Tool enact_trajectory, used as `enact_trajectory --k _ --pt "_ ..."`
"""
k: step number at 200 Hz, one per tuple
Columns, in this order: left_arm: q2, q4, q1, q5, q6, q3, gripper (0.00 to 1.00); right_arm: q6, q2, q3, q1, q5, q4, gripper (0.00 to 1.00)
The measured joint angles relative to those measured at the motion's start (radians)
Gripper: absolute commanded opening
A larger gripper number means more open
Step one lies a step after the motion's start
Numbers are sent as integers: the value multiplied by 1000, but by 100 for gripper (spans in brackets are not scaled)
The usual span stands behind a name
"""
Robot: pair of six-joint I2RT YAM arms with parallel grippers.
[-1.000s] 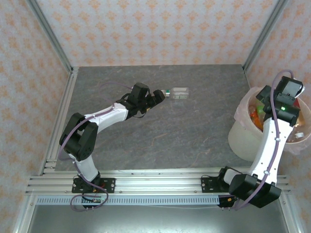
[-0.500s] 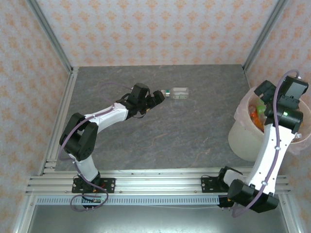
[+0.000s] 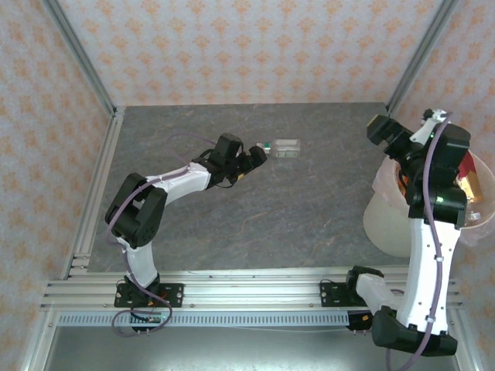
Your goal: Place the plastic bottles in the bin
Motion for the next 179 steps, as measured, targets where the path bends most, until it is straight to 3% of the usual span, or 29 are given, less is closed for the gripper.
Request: enact_trajectory --k 55,100,136,179 --pt "9 -116 1 -37 261 210 100 26 30 -94 265 18 86 99" --pt "53 -226 13 -61 550 341 100 37 163 -104 517 170 163 99" --pt "169 -294 31 -28 805 459 100 60 236 -104 576 260 201 99" --pt "354 -397 43 -3 992 657 100 63 235 -106 586 344 218 99"
